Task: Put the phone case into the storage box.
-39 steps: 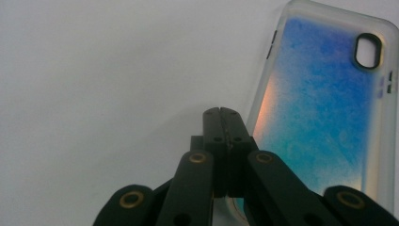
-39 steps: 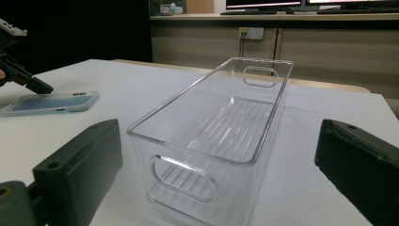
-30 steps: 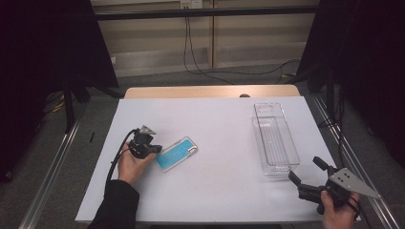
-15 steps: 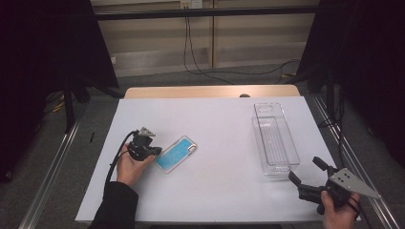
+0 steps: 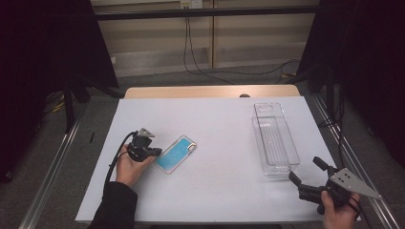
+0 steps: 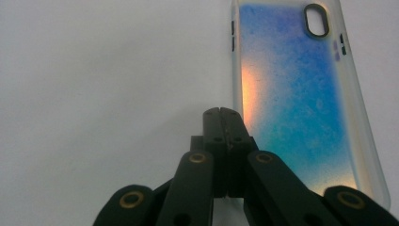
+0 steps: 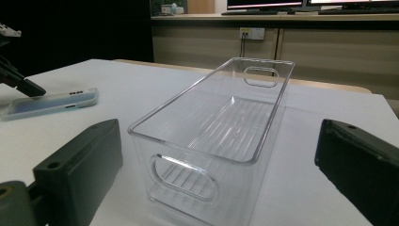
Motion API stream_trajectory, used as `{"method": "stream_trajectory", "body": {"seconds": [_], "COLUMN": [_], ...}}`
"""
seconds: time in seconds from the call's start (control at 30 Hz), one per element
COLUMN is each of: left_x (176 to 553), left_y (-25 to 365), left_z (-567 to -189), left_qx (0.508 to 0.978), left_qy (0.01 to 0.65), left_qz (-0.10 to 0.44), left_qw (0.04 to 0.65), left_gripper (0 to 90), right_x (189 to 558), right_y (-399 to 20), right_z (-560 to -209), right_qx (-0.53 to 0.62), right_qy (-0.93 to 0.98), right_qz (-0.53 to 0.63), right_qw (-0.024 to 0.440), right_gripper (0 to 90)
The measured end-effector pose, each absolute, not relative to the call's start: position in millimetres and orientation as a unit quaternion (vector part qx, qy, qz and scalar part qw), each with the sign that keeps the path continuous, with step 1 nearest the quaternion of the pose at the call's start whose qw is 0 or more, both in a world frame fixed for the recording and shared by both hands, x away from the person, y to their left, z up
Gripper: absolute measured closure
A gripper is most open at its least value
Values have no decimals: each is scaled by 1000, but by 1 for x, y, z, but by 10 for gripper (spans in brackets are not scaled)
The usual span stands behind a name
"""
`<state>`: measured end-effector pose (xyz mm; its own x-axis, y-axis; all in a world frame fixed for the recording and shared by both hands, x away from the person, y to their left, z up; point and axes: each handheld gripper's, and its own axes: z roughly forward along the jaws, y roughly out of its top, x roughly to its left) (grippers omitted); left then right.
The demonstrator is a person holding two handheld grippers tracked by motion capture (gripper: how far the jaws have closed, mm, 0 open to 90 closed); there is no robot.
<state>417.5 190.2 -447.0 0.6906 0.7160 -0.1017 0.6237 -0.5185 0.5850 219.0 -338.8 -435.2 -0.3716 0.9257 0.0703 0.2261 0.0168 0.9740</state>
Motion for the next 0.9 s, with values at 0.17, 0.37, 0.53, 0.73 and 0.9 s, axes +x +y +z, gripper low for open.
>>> {"method": "stream_trajectory", "body": {"seconds": [0.17, 0.37, 0.53, 0.73, 0.9], "left_x": [417, 416, 416, 412, 409], "left_y": [192, 194, 202, 214, 215], "left_z": [-448, -447, -447, -437, -432], "left_qx": [863, 859, 848, 830, 817], "left_qy": [392, 398, 411, 413, 414], "left_qz": [72, 81, 97, 129, 145], "left_qw": [311, 312, 321, 353, 374], "left_gripper": [900, 900, 891, 671, 480], "right_x": [219, 219, 219, 219, 219], "right_y": [-339, -339, -340, -340, -340], "right_z": [-435, -434, -434, -435, -434], "right_qx": [453, 451, 452, 453, 454], "right_qy": [633, 631, 630, 631, 629], "right_qz": [536, 540, 539, 537, 538], "right_qw": [327, 328, 329, 329, 329], "right_gripper": [10, 9, 9, 10, 10]}}
